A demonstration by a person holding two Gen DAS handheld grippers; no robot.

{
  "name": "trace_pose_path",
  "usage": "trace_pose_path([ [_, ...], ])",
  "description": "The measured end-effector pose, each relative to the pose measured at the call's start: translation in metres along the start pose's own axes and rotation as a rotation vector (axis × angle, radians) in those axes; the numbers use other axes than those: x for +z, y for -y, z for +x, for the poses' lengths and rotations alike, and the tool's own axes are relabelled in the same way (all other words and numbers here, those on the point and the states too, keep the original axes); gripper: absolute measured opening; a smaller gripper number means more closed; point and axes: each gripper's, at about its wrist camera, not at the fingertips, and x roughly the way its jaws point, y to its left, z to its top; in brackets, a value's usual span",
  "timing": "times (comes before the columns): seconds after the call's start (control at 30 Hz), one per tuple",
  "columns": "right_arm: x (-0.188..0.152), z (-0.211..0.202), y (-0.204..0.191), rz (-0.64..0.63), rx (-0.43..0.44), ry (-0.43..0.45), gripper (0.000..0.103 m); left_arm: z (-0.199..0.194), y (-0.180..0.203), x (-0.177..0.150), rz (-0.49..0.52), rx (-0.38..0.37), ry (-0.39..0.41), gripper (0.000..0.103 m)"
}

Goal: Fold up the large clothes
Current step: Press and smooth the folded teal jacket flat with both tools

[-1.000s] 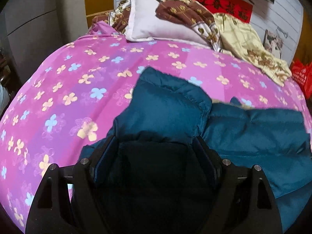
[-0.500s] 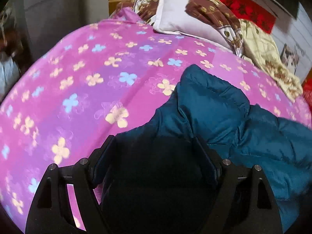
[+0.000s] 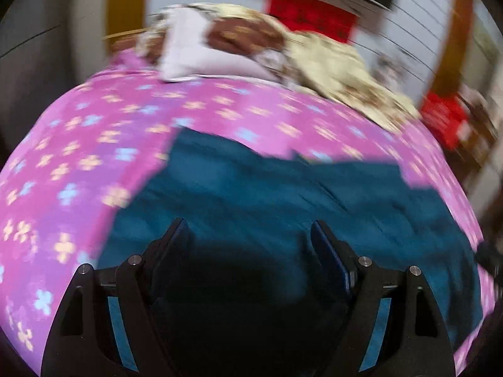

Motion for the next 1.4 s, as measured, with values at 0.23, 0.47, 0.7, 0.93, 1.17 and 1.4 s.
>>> trace_pose_path([
  [0.23,-0.058,0.01,0.06,0.053,0.046,-0.172,0.103,0.022,0.033,-0.025,0.151,0.104,-0.073,0.091],
  [0.47,-0.064,0.013,0.06,0.024,0.05,-0.145,0.103,0.031,0.021,-0.028,0.064,0.056,-0.089,0.096],
  [0.7,-0.065,0.015,0.06,0.004,0.037,-0.153,0.103,0.032,0.024,-0.029,0.075,0.062,-0.075,0.098],
  [0.93,-0.066,0.013,0.058,-0.014,0.03,-0.137,0.103,0.033,0.025,-0.03,0.077,0.065,-0.07,0.099],
  [1.17,-0.067,0.01,0.057,-0.022,0.024,-0.114,0.103,0.036,0.025,-0.035,0.073,0.078,-0.024,0.102],
  [1.4,-0.067,0.011,0.055,-0.018,0.01,-0.117,0.103,0.037,0.022,-0.035,0.07,0.066,-0.028,0.102],
])
